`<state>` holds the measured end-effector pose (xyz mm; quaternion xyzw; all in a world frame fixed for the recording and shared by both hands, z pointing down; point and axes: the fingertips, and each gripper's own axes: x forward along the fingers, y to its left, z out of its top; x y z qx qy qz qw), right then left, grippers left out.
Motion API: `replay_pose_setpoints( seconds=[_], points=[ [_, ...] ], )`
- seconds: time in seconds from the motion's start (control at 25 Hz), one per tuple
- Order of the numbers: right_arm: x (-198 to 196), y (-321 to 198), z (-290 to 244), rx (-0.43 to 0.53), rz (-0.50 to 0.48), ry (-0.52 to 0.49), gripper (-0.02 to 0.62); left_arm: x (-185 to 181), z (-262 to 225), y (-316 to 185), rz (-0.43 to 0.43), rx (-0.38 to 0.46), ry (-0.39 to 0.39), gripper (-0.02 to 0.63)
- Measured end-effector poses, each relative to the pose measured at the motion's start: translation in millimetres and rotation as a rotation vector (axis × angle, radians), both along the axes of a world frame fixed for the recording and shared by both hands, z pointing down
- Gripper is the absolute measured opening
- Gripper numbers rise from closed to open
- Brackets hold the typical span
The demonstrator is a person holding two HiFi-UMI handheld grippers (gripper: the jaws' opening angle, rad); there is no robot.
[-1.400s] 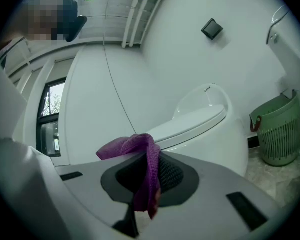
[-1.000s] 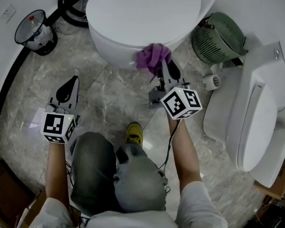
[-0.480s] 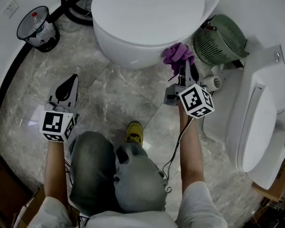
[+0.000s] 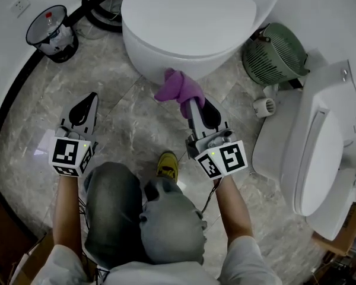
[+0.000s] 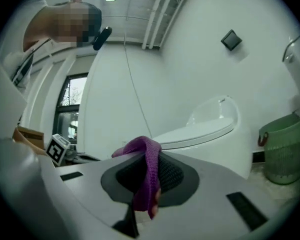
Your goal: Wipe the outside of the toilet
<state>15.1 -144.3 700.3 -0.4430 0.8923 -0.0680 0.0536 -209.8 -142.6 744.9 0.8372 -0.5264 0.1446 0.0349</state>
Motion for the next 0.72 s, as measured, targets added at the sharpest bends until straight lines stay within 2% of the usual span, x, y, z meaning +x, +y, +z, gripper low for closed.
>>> replay_pose_setpoints(
  seconds=[0.16, 0.28, 0.48, 0.6, 0.72],
  points=[
    [-64, 3, 22, -0.049, -0.162, 0.007, 0.057, -9, 1, 3, -0.021, -0.003, -0.011, 0.012],
    [-98, -14, 46, -0.099, -0.200, 0.005, 0.057, -17, 6, 4, -0.039, -0.013, -0.025, 0.014],
    [-122, -57, 73, -0.142, -0.152, 0.013, 0.057, -29, 15, 6, -0.069, -0.032, -0.044, 0.014],
    [-117, -73, 80, -0.139, -0.096, 0.042, 0.057, -30, 19, 5, -0.075, -0.037, -0.049, 0.014],
    [-100, -81, 83, -0.150, -0.022, 0.024, 0.057, -27, 24, 5, -0.068, -0.040, -0.049, 0.014]
  ],
)
